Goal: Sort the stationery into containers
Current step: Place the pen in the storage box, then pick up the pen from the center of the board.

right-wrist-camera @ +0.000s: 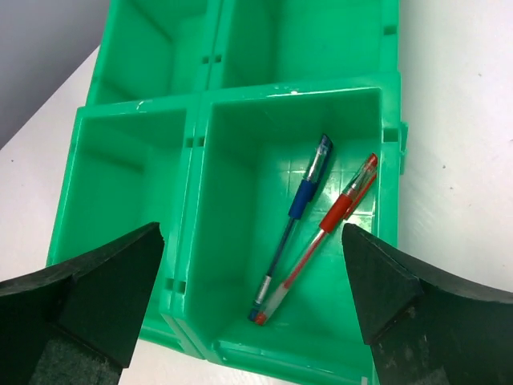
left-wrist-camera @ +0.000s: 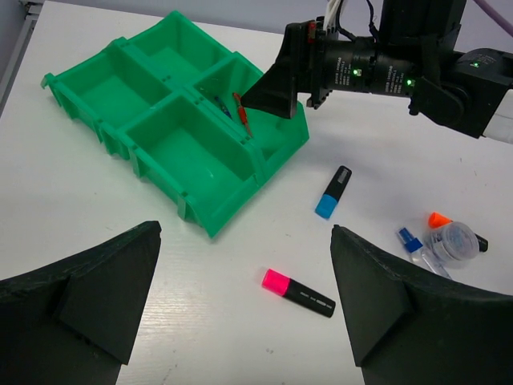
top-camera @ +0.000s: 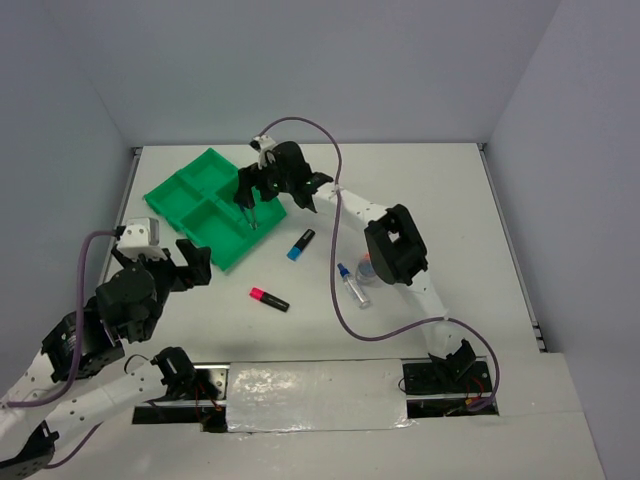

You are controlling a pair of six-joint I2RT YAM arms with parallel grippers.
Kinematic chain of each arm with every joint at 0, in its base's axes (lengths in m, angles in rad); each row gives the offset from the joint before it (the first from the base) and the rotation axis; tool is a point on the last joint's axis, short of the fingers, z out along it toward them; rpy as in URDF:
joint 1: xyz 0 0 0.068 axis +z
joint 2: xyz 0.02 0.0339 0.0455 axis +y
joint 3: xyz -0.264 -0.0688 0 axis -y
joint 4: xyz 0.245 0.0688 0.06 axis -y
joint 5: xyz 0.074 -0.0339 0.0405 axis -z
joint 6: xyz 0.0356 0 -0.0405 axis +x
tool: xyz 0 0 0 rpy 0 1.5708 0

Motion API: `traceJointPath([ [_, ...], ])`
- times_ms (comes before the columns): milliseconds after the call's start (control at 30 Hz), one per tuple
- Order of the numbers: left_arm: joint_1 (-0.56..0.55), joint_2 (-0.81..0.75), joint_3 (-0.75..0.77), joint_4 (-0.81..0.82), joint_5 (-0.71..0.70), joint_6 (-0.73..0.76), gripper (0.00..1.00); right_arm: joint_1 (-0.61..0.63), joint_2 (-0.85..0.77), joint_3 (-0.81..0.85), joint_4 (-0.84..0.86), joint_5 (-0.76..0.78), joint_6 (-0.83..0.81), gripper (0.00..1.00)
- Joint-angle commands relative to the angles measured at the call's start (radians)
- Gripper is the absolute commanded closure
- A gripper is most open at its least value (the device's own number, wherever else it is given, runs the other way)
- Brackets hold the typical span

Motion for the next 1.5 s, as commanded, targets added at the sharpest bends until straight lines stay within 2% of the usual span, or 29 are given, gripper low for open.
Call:
traceJointPath([
  [0, 0.02, 0.007, -0.009, 0.057, 0.035, 0.038, 0.01, 0.007, -0.121, -0.019, 0.033, -0.004, -0.014, 0.0],
  [167, 0.038, 0.035, 0.003, 0.029, 0.008, 0.001, 0.01, 0.019, -0.386, -0.14, -0.015, 0.1, -0.071, 0.0],
  [267, 0.064, 0.048, 0.023, -0.039, -0.076, -0.074, 0.01, 0.042, -0.559, -0.331, -0.003, 0.271, -0.12, 0.0],
  [300, 0.074, 0.05, 0.028, -0.059, -0.119, -0.095, 0.01, 0.059, -0.598, -0.44, 0.0, 0.342, -0.111, 0.0],
  [333, 0.093, 0.061, 0.032, -0.081, -0.139, -0.138, 0.01, 0.068, -0.626, -0.48, -0.006, 0.523, -0.09, 0.0],
  [400, 0.115, 0.074, 0.049, -0.13, -0.172, -0.18, 0.01, 0.099, -0.7, -0.619, -0.009, 0.65, -0.056, 0.0],
  [467, 0.144, 0.096, 0.059, -0.144, -0.178, -0.195, 0.01, 0.108, -0.79, -0.733, 0.064, 0.501, -0.103, 0.0],
  [533, 0.166, 0.119, 0.078, -0.193, -0.213, -0.25, 0.01, 0.12, -0.873, -0.943, 0.226, 0.229, -0.128, 0.0],
  [600, 0.178, 0.131, 0.095, -0.251, -0.247, -0.307, 0.01, 0.142, -0.876, -1.007, 0.208, 0.168, -0.152, 0.0],
  [700, 0.203, 0.131, 0.109, -0.316, -0.273, -0.37, 0.01, 0.225, -0.801, -0.963, 0.074, 0.201, -0.257, 0.04],
  [867, 0.245, 0.084, 0.057, -0.169, -0.18, -0.243, 0.01, 0.326, -0.668, -0.884, -0.018, 0.252, -0.268, 0.09],
  [1133, 0.256, 0.108, 0.04, -0.103, -0.08, -0.158, 0.01, 0.407, -0.447, -0.743, -0.079, 0.306, -0.274, 0.14],
  [1333, 0.273, 0.119, 0.031, -0.063, -0.015, -0.12, 0.01, 0.413, -0.39, -0.72, -0.06, 0.407, -0.252, 0.19],
  [1367, 0.275, 0.12, 0.029, -0.06, -0.009, -0.115, 0.01, 0.413, -0.39, -0.72, -0.055, 0.409, -0.254, 0.27],
  [1400, 0.275, 0.117, 0.028, -0.049, -0.003, -0.106, 0.01, 0.413, -0.387, -0.719, -0.055, 0.404, -0.254, 0.31],
  [1467, 0.278, 0.113, 0.023, -0.044, 0.008, -0.102, 0.01, 0.413, -0.37, -0.706, -0.075, 0.393, -0.255, 0.48],
])
